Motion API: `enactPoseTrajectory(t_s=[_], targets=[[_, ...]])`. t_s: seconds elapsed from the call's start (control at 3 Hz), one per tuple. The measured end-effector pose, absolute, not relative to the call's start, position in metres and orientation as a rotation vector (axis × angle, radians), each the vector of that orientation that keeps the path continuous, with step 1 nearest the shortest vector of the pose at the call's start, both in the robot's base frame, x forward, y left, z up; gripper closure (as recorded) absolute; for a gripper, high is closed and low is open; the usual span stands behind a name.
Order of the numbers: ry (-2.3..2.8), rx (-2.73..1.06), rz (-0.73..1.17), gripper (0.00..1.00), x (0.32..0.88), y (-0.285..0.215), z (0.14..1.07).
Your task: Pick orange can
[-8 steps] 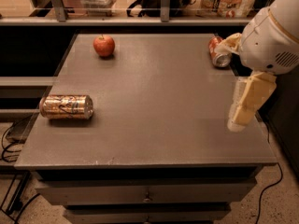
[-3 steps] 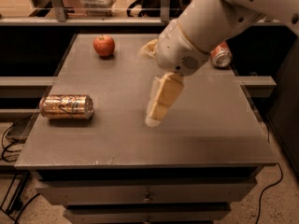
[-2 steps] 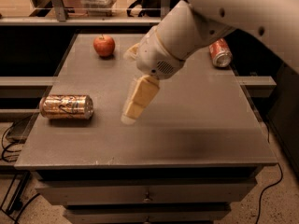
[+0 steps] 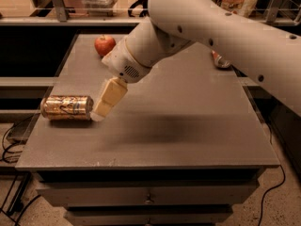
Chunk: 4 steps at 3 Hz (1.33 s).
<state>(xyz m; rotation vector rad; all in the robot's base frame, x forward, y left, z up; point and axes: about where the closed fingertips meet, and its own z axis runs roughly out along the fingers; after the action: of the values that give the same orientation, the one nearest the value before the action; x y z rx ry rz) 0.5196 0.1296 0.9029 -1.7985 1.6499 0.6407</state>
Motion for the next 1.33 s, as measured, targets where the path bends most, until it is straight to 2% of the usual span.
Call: enactPoseTrajectory(t_s=[1.0,1.33], targets=[[1.643,-1.878,0.785,0.00,0.525,0.199,0.856],[1.632,-1.907,0.780,0.19,0.522,0.207,0.851]])
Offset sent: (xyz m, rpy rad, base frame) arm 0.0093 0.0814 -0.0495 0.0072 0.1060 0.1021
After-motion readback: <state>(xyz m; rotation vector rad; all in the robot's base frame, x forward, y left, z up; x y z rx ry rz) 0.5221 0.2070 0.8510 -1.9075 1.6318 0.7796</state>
